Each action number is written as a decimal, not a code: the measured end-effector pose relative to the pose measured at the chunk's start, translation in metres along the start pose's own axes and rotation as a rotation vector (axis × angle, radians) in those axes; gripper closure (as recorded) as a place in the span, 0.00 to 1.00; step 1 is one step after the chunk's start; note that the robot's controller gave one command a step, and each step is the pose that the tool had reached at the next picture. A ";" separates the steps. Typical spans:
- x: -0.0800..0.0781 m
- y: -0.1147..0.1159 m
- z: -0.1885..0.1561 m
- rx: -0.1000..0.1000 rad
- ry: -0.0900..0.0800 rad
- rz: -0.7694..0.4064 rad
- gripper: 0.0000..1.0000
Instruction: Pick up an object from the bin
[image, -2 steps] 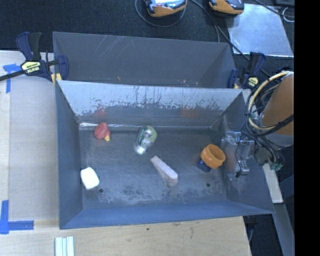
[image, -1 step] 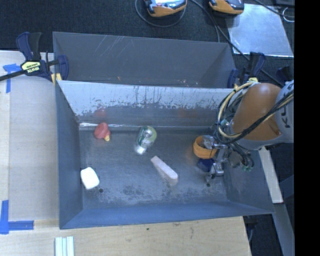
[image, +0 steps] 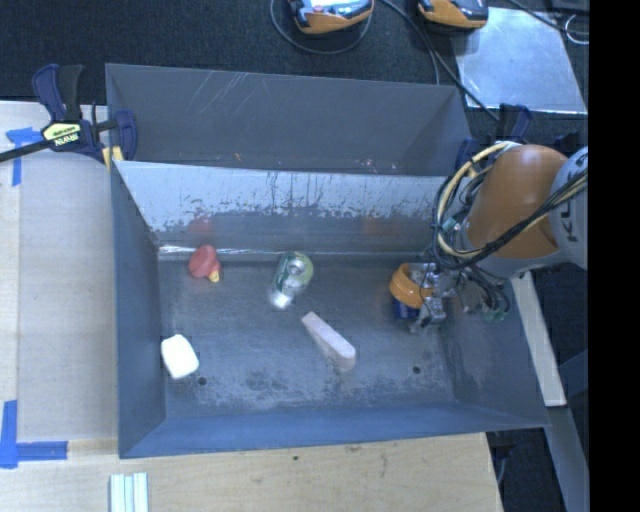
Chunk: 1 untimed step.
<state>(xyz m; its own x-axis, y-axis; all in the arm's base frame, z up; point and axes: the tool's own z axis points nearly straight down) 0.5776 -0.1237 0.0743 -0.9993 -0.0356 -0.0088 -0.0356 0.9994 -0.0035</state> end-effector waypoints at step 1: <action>0.000 0.000 0.000 0.000 0.000 -0.001 1.00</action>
Offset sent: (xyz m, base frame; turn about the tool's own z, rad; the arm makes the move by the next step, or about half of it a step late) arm -0.0106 -0.0075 0.1215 -0.0084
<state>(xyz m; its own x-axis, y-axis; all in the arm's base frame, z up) 0.5776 -0.1237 0.0744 -0.9993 -0.0364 -0.0090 -0.0364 0.9993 -0.0037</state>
